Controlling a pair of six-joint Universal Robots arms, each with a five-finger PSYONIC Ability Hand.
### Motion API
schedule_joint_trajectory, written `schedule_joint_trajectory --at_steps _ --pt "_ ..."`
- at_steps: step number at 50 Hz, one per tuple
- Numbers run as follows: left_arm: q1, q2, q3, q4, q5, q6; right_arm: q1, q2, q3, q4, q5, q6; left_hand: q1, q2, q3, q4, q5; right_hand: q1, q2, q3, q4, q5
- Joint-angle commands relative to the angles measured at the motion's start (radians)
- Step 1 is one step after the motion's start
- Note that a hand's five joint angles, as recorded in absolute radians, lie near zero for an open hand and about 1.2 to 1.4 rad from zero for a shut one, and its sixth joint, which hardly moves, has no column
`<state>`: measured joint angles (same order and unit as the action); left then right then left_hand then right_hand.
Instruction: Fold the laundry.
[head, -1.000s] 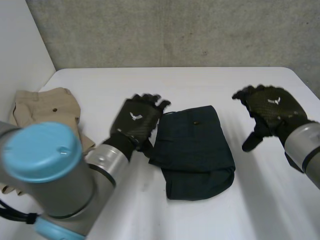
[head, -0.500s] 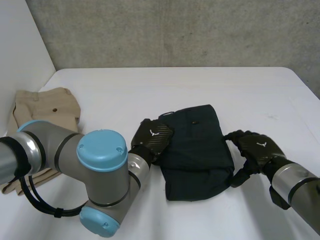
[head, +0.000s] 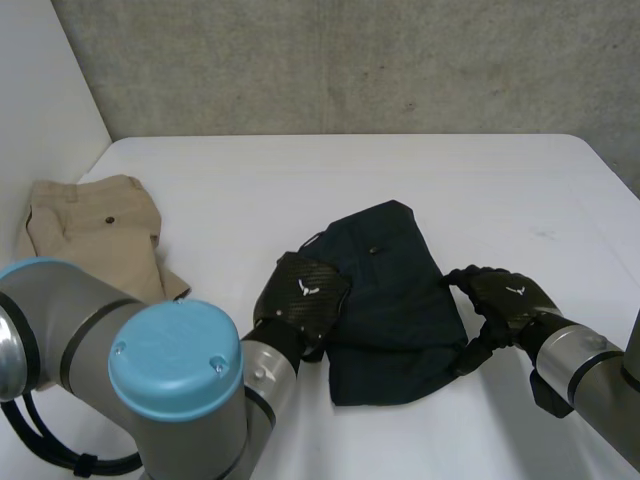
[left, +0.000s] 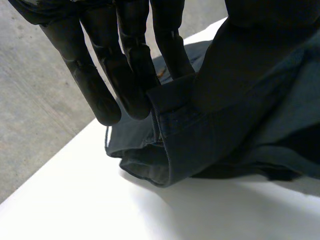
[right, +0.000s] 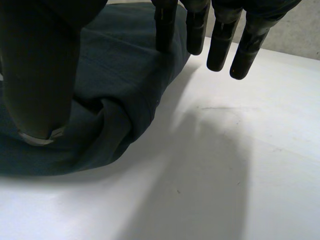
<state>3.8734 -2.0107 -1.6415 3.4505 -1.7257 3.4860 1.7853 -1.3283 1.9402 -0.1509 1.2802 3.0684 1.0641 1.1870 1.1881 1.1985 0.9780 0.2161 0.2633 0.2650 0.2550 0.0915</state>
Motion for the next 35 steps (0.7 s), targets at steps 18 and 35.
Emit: schedule_joint_trajectory --at_steps 18,35 --pt "-0.012 0.021 -0.021 -0.013 -0.023 -0.008 0.026 0.173 -0.141 -0.016 -0.001 0.098 -0.542 -0.665 -0.666 -0.677 -0.631 0.256 0.209 0.207 0.217 0.206" --pt "0.020 0.078 -0.047 -0.001 -0.012 -0.016 0.086 0.256 -0.271 -0.022 -0.002 0.093 -0.580 -0.703 -0.704 -0.715 -0.669 1.180 1.133 1.131 1.141 1.130"
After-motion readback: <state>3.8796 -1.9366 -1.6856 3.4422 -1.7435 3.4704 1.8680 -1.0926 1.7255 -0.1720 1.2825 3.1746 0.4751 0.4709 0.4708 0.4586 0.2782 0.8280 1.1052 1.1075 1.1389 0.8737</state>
